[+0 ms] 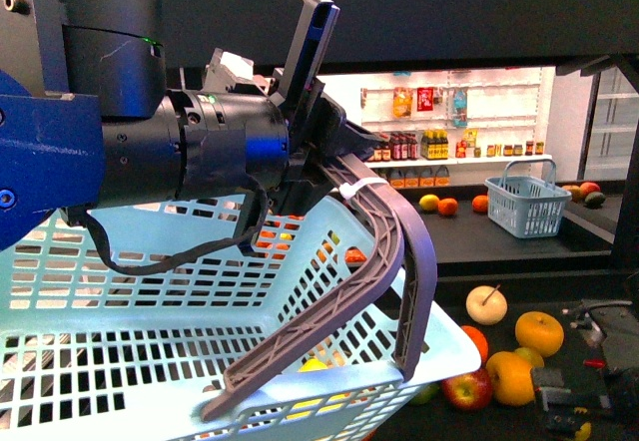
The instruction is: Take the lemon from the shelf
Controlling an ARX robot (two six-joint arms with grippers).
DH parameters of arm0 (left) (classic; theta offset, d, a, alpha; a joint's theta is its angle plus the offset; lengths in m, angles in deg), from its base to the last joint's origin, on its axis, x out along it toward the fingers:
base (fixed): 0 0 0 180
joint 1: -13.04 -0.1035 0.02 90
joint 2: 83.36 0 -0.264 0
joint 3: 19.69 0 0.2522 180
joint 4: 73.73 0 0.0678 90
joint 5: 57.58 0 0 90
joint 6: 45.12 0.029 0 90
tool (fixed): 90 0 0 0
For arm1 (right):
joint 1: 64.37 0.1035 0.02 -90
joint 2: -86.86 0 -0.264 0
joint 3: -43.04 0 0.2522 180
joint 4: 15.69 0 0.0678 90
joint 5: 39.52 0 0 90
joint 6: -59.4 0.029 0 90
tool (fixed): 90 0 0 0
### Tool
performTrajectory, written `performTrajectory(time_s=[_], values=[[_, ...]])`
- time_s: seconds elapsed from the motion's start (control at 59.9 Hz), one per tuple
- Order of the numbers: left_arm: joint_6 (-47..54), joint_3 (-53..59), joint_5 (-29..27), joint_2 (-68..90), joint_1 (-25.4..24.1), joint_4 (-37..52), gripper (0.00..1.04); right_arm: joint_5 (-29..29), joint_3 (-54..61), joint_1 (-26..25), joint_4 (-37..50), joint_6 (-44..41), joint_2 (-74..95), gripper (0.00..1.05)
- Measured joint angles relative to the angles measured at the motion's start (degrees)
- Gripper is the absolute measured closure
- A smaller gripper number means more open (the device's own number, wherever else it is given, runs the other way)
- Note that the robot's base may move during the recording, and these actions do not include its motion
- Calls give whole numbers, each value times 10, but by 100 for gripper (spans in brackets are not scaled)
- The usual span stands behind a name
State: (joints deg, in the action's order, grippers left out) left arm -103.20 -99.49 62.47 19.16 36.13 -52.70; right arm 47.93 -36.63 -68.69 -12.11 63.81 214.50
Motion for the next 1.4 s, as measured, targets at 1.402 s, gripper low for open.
performTrajectory(time_s=[1.402], values=[[9, 0, -2, 0, -2, 0, 98, 81, -493, 200, -240, 242, 385, 8]])
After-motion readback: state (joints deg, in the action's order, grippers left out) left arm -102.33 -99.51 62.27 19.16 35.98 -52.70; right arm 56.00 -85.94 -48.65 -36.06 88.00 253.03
